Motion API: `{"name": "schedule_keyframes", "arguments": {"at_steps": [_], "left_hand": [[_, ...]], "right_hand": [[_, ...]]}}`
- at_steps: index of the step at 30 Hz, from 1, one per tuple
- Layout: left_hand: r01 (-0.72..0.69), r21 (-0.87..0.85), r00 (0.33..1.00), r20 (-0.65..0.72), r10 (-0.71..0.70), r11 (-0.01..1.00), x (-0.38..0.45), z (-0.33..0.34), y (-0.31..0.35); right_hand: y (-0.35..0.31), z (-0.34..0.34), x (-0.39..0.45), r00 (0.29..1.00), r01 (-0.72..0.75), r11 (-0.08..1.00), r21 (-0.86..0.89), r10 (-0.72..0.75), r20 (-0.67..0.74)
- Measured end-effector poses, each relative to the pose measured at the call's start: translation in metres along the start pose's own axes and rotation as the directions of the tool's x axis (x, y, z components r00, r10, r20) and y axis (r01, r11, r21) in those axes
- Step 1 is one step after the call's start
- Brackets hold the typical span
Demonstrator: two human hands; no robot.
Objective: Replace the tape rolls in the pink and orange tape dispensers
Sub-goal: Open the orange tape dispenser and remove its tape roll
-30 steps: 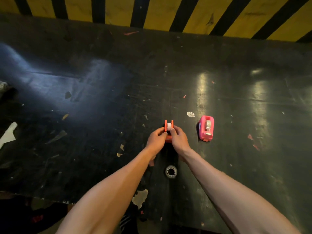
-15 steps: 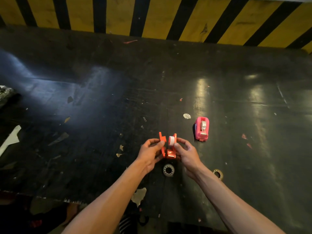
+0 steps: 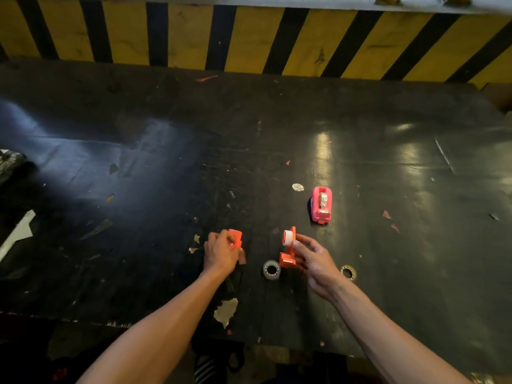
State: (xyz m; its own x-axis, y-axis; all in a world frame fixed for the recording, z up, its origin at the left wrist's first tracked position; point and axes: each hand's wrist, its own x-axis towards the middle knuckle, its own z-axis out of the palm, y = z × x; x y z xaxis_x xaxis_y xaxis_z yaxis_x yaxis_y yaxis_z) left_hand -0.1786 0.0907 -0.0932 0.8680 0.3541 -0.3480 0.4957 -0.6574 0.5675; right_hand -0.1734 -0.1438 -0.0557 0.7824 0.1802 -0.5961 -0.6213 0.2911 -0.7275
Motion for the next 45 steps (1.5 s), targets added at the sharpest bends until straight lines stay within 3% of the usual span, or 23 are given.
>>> {"name": "schedule_keyframes", "arguments": {"at_steps": [3,5,6,8,10,12,17,20,22,24,26,30,34,38,43,45], "left_hand": [[-0.003,0.169,0.998,-0.056,0.013,0.986,-0.005,-0.004,0.004],[-0.086,0.214,0.982,-0.149,0.119,0.973,-0.012,-0.004,0.012],[-0.156,0.149,0.974,-0.143,0.177,0.977,-0.017,-0.003,0.018],[-0.249,-0.146,0.967,0.012,0.253,0.958,-0.026,-0.001,0.033],[-0.199,-0.368,0.919,0.253,0.303,0.908,-0.037,-0.001,0.048],[-0.153,-0.444,0.875,0.354,0.330,0.883,-0.044,-0.001,0.055],[-0.120,-0.526,0.894,0.311,0.322,0.842,-0.051,0.000,0.051],[-0.112,-0.545,0.937,0.220,0.270,0.831,-0.052,-0.003,0.042],[-0.212,-0.421,0.937,0.170,0.306,0.882,-0.052,-0.005,0.029],[-0.347,-0.146,0.902,0.218,0.373,0.926,-0.053,-0.005,0.012],[-0.395,0.072,0.879,0.321,0.353,0.916,-0.056,-0.002,0.000],[-0.432,0.295,0.864,0.408,0.296,0.852,-0.061,0.005,-0.009],[-0.455,0.328,0.860,0.403,0.312,0.828,-0.064,0.006,-0.006],[-0.535,0.245,0.833,0.313,0.457,0.808,-0.061,0.011,0.014],[-0.650,0.364,0.740,0.503,0.446,0.667,-0.053,0.023,0.040],[-0.642,0.347,0.739,0.517,0.432,0.684,-0.050,0.026,0.043]], "right_hand": [[-0.001,-0.003,-0.006,1.000,0.027,1.000,-0.015,-0.027,-0.013],[-0.002,-0.003,-0.011,0.999,0.041,0.999,-0.024,-0.041,0.000],[-0.002,-0.002,-0.014,0.999,0.046,0.998,-0.031,-0.045,0.013],[-0.002,0.001,-0.019,0.997,0.057,0.997,-0.057,-0.054,0.050],[0.000,0.004,-0.024,0.994,0.064,0.993,-0.097,-0.055,0.095],[0.002,0.006,-0.028,0.990,0.067,0.992,-0.111,-0.053,0.131],[0.002,0.003,-0.034,0.987,0.056,0.994,-0.096,-0.041,0.153],[0.003,-0.001,-0.031,0.995,0.060,0.995,-0.082,-0.053,0.081],[0.004,-0.005,-0.028,0.998,0.063,0.996,-0.061,-0.061,0.027],[0.005,-0.009,-0.027,0.999,0.051,0.998,-0.046,-0.051,-0.014],[0.006,-0.013,-0.025,0.998,0.035,0.999,-0.040,-0.036,-0.042],[0.008,-0.016,-0.025,0.998,0.013,0.999,-0.040,-0.016,-0.062],[0.009,-0.019,-0.026,0.997,0.014,0.998,-0.055,-0.018,-0.080],[0.007,-0.021,-0.029,0.995,0.024,0.999,-0.042,-0.028,-0.100],[0.002,-0.024,-0.035,0.992,0.024,0.999,-0.042,-0.029,-0.120],[0.000,-0.027,-0.038,0.990,0.027,0.999,-0.036,-0.032,-0.137]]}}
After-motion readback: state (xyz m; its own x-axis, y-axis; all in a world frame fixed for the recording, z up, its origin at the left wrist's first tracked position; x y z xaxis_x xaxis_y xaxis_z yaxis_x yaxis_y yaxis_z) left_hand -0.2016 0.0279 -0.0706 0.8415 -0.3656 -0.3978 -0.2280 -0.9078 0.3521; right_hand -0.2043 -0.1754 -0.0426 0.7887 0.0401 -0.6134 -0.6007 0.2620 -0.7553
